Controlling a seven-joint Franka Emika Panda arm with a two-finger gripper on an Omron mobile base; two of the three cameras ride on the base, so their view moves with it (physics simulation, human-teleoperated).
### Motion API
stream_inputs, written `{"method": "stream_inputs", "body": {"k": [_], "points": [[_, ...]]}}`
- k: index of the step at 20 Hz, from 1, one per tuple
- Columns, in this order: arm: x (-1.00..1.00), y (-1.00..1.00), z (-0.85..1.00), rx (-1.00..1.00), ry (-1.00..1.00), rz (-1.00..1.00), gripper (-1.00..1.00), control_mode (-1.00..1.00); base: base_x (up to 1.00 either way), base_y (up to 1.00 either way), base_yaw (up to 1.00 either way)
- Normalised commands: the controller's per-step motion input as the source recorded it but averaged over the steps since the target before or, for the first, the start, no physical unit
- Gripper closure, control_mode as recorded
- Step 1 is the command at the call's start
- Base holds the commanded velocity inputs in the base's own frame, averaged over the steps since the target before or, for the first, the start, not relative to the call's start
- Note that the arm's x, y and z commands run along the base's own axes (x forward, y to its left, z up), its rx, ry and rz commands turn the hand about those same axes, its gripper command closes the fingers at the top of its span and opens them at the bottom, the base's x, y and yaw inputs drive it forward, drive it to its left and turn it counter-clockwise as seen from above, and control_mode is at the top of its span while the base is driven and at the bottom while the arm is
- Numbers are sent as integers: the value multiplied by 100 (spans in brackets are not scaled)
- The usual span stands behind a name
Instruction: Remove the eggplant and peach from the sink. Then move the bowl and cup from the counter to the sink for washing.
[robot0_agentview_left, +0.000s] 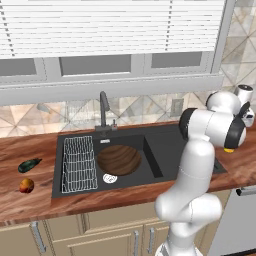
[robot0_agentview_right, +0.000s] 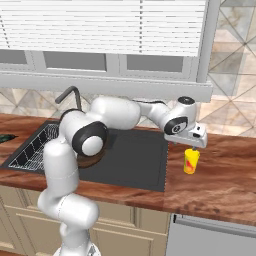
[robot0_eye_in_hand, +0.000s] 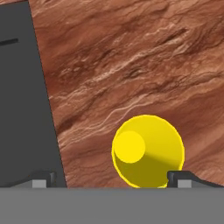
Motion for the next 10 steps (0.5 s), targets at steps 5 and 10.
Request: {"method": "stream_inputs", "body": {"k": [5,10], "points": [[1,-4,-7,0,0,0,-100,-100,0,0,0],[3,-5,-9,0,0,0,-100,-100,0,0,0]]}}
